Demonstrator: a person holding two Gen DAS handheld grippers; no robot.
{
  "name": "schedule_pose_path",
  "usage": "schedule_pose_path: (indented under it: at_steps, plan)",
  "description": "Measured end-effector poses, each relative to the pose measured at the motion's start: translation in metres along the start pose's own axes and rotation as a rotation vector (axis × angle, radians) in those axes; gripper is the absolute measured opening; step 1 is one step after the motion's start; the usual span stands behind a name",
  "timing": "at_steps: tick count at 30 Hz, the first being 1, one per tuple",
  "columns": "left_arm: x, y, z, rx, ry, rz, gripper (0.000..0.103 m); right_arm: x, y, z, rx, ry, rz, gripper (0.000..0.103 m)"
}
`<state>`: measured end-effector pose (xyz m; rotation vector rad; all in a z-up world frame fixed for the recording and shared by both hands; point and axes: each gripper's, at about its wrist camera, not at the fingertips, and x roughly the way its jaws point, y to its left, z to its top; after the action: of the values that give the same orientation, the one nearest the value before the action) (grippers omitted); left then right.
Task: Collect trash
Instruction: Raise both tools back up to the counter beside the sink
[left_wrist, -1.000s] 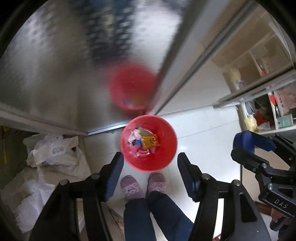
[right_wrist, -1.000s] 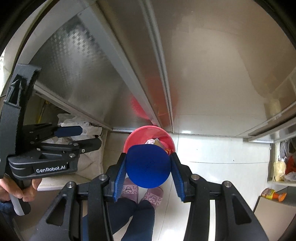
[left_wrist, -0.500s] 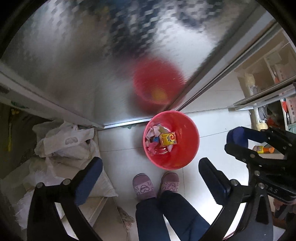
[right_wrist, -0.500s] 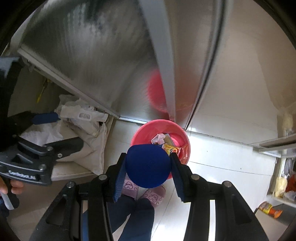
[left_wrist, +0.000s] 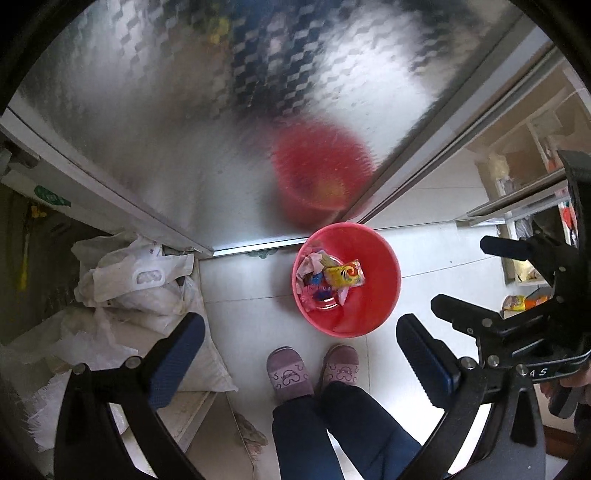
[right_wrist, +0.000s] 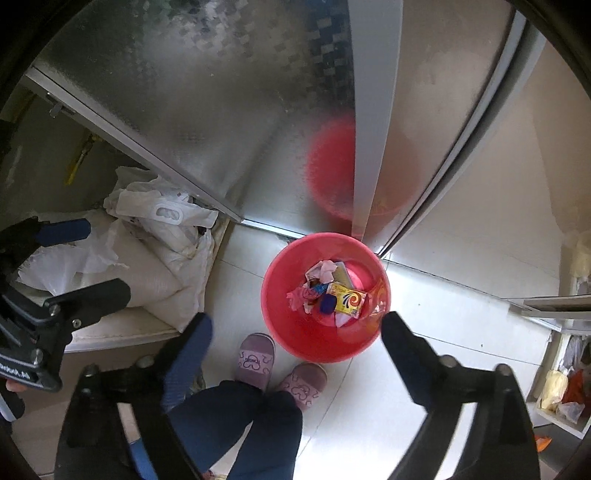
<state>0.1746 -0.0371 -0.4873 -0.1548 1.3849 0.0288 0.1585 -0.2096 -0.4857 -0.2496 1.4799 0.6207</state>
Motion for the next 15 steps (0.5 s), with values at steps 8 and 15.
schedule_pose_path:
  at_steps: [8, 15]
  plan:
    - [-0.074, -0.011, 0.001, 0.034, -0.045, -0.011, 0.103, -0.066, 0.01, -0.008, 0.02, -0.031, -0.03, 0.101]
    - [-0.168, -0.035, 0.004, 0.092, -0.107, -0.037, 0.103, -0.16, 0.02, -0.013, 0.061, -0.1, -0.049, 0.102]
